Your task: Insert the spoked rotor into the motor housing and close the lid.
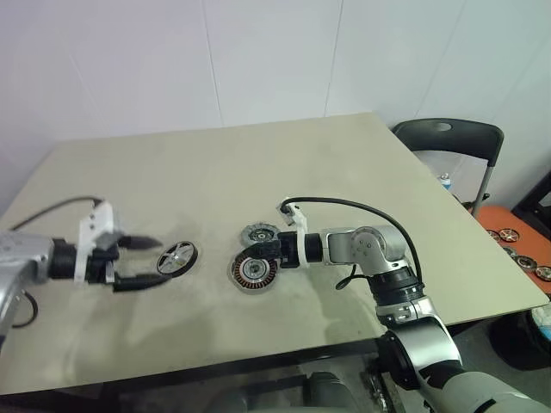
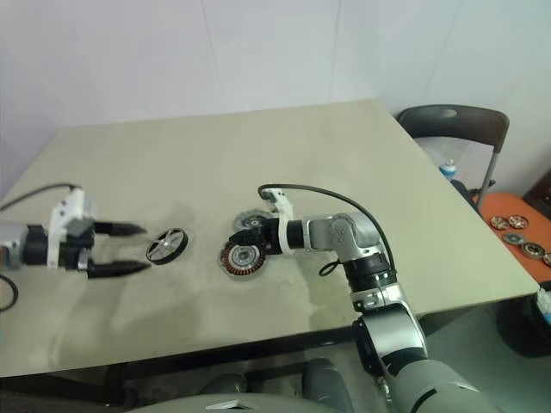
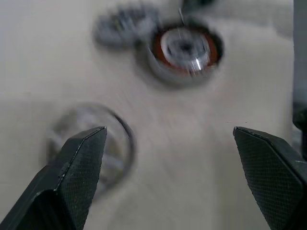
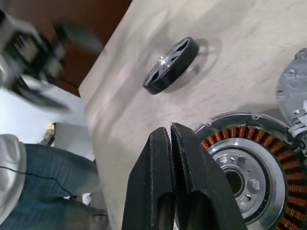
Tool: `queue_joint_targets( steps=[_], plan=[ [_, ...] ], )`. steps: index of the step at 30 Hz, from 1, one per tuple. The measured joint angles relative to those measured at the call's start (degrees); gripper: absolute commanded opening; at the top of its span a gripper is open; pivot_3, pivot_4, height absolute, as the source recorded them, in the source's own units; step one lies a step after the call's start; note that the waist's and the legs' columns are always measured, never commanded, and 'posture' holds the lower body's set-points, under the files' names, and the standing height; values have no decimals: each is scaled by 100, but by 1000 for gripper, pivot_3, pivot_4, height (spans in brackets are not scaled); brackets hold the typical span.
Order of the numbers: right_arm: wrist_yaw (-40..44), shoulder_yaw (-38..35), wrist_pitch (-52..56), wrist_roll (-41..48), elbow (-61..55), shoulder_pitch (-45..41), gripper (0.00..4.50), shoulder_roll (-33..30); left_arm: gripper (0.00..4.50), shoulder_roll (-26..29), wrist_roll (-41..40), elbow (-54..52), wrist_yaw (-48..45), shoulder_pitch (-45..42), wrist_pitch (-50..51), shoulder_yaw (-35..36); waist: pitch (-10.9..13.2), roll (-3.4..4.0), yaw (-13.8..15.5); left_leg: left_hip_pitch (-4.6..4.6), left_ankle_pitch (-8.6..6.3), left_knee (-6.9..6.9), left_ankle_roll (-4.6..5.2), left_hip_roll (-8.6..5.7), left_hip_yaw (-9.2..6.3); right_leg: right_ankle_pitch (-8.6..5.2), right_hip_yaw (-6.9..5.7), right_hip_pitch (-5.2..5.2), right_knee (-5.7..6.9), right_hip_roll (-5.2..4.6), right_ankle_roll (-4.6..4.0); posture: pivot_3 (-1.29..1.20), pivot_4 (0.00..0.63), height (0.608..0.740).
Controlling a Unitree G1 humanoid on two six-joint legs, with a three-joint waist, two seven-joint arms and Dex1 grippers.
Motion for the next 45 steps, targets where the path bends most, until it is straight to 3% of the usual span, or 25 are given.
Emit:
queue_joint_targets(
  steps=[8, 15, 28, 45],
  plan=[
    [26, 107, -59, -69, -9, 117, 146, 19, 4499, -379, 1151, 401, 540, 189, -1868, -400, -2, -3, 74, 0, 0, 2, 0, -2, 4, 0, 0, 4, -3, -3, -1, 0, 0, 740],
    [20, 98, -99, -125, -31, 160, 146, 2, 4499, -654, 1506, 1109, 602, -369, -2555, -752, -3, -4, 49, 0, 0, 2, 0, -2, 3, 0, -2, 2, 0, -3, 0, 0, 0, 740],
    [-159, 5, -98, -178, -172, 317, 146, -57, 4499, -881, 1761, 2033, 462, -1102, -2792, -1221, -6, -8, 28, 1, 0, 4, 0, -2, 1, 1, -2, 2, 3, -3, 0, 0, 0, 740],
    [-358, -31, -139, -187, -231, 366, 146, -39, 4499, -967, 1846, 2120, 313, -1255, -2790, -1320, -7, -9, 24, 3, 0, 6, 0, -2, 1, 1, -1, 3, 5, -3, 0, 0, 0, 740]
  ],
)
